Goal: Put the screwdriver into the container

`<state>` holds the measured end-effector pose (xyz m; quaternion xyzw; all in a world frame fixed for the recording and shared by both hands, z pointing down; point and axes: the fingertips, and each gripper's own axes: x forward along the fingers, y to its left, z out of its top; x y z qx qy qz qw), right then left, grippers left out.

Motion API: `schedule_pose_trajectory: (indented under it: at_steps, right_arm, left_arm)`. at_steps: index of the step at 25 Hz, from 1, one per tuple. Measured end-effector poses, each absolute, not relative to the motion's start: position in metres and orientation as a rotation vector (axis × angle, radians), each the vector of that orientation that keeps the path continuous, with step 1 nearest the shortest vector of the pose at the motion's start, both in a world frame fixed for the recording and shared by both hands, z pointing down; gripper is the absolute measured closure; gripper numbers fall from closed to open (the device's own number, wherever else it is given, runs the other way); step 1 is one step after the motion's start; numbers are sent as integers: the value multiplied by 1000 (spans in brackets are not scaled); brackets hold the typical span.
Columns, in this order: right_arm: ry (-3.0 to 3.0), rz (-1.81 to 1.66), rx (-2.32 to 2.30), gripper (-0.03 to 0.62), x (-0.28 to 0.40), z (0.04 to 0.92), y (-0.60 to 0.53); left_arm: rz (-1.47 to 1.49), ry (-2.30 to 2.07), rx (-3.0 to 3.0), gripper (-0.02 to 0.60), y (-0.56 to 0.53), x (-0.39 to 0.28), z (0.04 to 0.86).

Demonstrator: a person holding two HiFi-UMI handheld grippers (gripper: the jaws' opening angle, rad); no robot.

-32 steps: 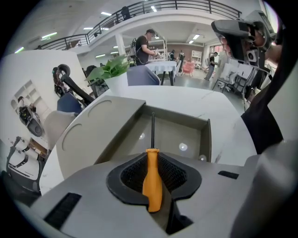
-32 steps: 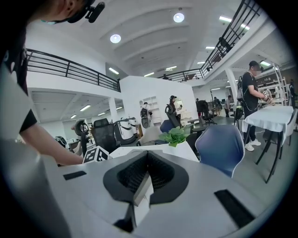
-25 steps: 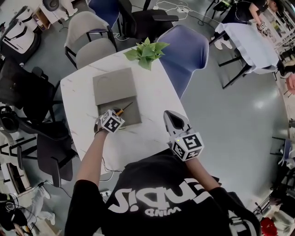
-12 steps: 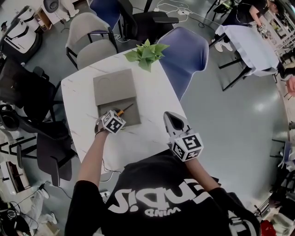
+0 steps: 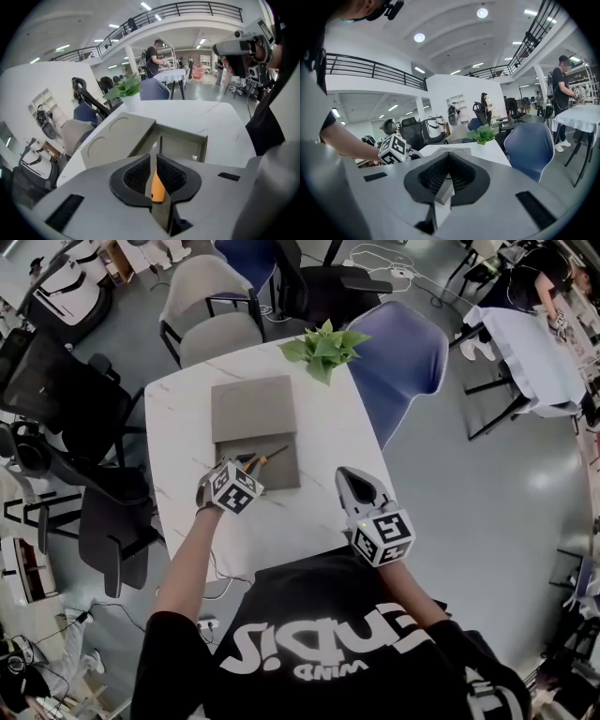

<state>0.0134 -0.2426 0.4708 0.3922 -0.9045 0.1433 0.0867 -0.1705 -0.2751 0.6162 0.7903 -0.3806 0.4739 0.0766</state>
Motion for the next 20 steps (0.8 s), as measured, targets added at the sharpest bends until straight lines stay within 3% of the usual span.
schedule_pose_trajectory:
  at_steps: [6,20]
  right_arm:
    - [-2722,406,1084,583,-2,472,-243]
    - [-2782,353,906,583,-34,472,-238]
  left_arm:
    - [1251,-1334,2417,562,-264,-178,558]
    - [594,-1721,2374,568,-195,-195,455]
